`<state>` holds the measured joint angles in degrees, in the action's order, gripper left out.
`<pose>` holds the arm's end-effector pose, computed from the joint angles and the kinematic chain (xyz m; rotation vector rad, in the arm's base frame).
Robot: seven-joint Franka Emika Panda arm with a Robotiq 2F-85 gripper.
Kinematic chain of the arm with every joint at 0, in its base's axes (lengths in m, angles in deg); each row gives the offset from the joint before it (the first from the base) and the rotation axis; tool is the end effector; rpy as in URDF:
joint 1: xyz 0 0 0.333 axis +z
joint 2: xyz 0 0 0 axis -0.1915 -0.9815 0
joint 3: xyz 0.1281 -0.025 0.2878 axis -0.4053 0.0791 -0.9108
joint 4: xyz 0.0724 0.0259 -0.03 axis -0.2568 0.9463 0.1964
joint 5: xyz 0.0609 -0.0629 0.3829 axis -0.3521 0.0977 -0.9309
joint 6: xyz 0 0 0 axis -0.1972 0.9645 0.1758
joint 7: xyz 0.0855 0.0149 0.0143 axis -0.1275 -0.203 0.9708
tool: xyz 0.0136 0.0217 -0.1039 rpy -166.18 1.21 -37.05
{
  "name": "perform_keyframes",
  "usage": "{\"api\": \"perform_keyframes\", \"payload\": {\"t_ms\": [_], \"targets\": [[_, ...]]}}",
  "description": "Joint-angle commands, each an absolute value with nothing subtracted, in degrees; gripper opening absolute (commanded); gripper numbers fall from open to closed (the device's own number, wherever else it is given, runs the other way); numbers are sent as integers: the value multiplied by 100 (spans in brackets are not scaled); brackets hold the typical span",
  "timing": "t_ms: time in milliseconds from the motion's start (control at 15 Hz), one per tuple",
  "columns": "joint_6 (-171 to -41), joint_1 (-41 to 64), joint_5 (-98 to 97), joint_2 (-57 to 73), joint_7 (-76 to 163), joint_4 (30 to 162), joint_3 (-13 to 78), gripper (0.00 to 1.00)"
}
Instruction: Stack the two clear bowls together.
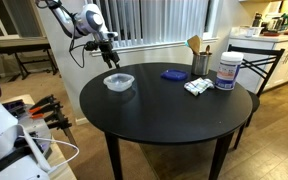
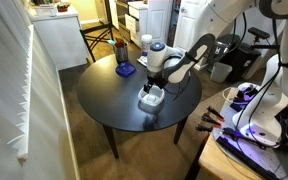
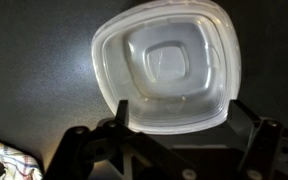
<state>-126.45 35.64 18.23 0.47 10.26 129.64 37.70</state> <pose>0.5384 0.1596 0.1982 2.9490 -0.0456 0.2634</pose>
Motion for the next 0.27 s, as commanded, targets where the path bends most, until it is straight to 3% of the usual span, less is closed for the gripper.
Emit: {"api": "perform_keyframes", "payload": {"t_ms": [0, 200], "targets": [[-12622, 3476, 1882, 87, 998, 12985, 3687, 100], [-12622, 3473, 1887, 111, 997, 13010, 3683, 100]]}}
